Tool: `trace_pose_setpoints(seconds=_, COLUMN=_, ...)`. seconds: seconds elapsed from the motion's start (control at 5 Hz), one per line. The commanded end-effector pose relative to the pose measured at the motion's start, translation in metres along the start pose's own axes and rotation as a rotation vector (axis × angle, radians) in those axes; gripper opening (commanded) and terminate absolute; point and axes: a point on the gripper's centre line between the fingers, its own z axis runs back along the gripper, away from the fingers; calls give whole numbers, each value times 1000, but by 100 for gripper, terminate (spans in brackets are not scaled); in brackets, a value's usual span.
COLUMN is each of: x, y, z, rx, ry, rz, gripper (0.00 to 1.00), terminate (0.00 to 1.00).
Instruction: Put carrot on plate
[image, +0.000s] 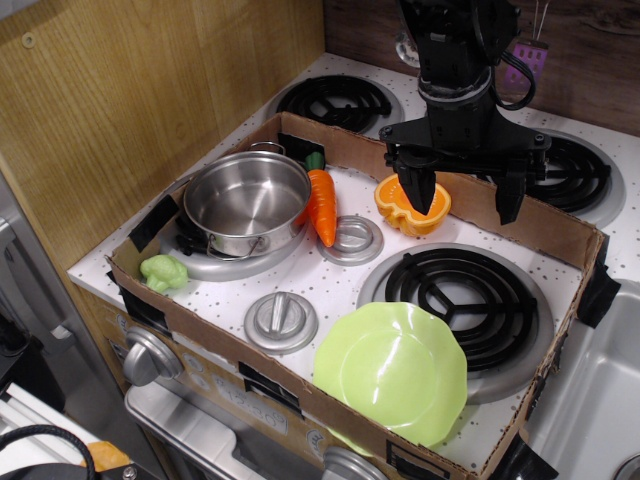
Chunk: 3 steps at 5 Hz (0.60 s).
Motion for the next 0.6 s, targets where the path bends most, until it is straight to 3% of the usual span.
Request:
trace_pose_setpoints(seconds=0.0, x=0, y=0, z=0, rx=0, ry=0, rz=0, gripper=100, terminate=0)
trace_pose_setpoints(seconds=0.2, x=1, y=6, z=9, rx=72, ry=-33, rz=107, gripper=100, terminate=0)
trace_pose_setpoints(seconds=0.4, x=5, y=20, z=18, rx=185, ry=-80, rz=259, gripper=100, terminate=0)
